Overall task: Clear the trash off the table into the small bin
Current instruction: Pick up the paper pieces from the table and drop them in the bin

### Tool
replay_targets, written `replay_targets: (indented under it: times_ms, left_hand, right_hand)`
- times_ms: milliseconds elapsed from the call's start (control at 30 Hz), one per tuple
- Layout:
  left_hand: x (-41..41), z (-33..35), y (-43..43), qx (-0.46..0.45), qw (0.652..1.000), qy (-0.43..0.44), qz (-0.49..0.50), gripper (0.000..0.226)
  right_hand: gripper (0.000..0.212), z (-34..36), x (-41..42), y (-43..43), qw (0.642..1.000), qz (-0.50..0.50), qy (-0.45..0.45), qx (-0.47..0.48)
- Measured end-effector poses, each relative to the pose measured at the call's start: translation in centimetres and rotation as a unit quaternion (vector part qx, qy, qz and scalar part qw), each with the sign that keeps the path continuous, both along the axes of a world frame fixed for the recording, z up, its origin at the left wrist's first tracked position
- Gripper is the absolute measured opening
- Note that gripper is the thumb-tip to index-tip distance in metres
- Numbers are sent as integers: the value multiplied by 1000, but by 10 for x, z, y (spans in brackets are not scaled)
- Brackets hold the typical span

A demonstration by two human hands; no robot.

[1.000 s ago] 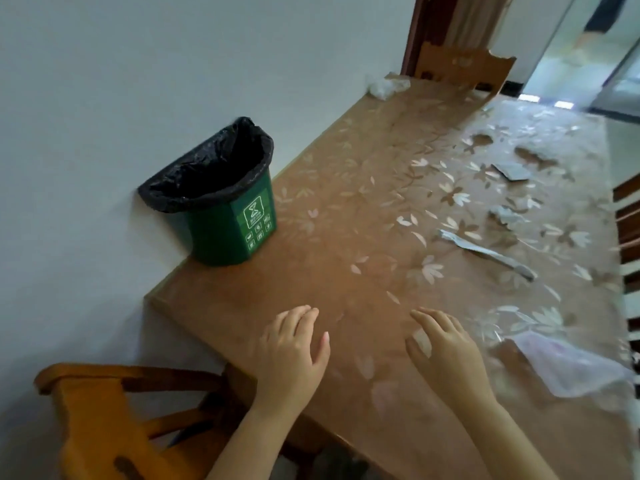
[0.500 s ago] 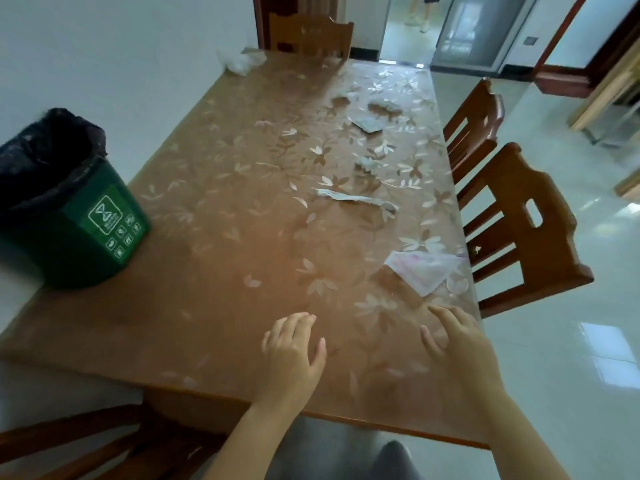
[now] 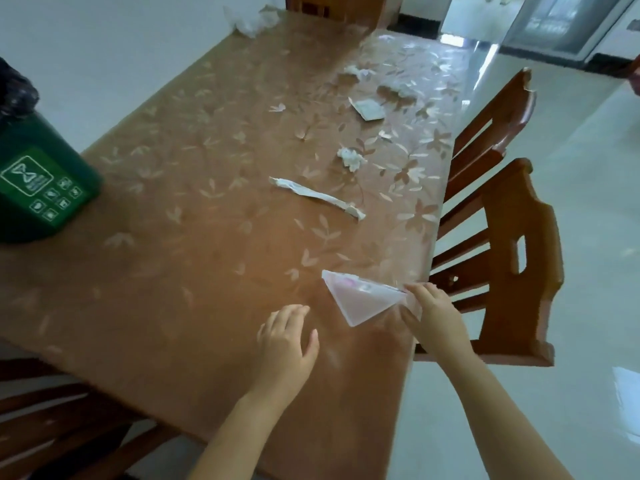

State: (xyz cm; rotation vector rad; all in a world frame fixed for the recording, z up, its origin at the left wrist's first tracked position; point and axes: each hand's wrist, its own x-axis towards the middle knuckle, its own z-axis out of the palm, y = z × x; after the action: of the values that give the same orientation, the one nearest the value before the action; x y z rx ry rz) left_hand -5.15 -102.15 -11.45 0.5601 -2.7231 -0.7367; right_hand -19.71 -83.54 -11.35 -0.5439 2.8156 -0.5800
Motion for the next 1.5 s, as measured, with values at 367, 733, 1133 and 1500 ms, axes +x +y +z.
replay_targets:
  times_ms: [367,733,1133,1500]
  left_hand:
    - [10,3,17,-7,996,-58,63,43]
    - [30,4,22,52,997,-1,50,40]
    - [-99,-10,-23,57,994,-17,87,28]
    - [-268,-50,-16,198,949,-51,238,44]
  right_hand:
    - [14,-32,-23,-5,993,40,-75,-79]
    - [13,-20,15,-4,992,-34,-50,-110]
    - [6,3,-96,-21,974,-90,43,-204]
    - [8,-20,-220,-63,948,-128,36,-290]
